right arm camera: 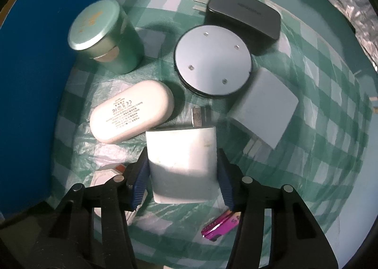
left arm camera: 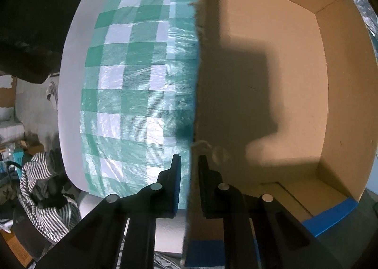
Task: Organize rigid objects
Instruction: 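Carry the white charger into the box with the right tool and release it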
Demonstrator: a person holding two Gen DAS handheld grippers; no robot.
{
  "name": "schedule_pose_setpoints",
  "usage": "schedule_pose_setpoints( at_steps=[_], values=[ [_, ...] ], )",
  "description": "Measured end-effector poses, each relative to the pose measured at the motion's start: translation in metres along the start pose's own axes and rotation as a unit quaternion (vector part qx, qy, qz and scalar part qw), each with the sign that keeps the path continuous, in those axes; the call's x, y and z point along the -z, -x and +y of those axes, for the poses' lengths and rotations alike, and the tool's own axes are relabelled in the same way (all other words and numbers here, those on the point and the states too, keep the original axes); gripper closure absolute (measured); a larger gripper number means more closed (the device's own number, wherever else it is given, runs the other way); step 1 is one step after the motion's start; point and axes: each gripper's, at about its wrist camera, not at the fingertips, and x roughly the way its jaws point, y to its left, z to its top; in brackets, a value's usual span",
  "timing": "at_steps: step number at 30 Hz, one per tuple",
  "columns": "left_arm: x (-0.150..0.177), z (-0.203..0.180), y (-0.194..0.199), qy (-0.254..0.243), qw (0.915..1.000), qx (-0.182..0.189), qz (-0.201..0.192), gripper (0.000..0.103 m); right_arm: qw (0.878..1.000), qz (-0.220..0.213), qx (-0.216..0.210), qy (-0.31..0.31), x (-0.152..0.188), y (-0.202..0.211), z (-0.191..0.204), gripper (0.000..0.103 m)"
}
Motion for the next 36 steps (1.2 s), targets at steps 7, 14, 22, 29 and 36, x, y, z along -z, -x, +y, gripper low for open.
schedule_pose_setpoints(
  at_steps=[7, 14, 22, 29, 36],
  values=[
    [0.001, -0.012, 0.007, -0.016, 0.9998, -0.005, -0.006, 0.089, 0.999, -0.012, -0.021, -0.04, 0.008, 0.021, -0.014, 0.05],
    [0.001, -0.01, 0.009, -0.017, 0.9998, -0.005, -0.008, 0.091, 0.999, -0.023, -0.029, -0.039, 0.008, 0.053, -0.013, 0.05],
    [0.002, -0.011, 0.011, -0.019, 0.9997, -0.01, -0.013, 0.092, 0.998, -0.034, -0.037, -0.03, 0.005, 0.087, -0.001, 0.05],
    [0.002, -0.006, 0.009, -0.014, 0.9998, -0.002, -0.012, 0.092, 0.998, -0.044, -0.043, -0.009, -0.004, 0.107, 0.018, 0.05],
    [0.002, -0.002, 0.007, -0.011, 0.9999, 0.001, -0.012, 0.092, 0.997, -0.059, -0.048, 0.026, -0.024, 0.128, 0.039, 0.05]
  ],
)
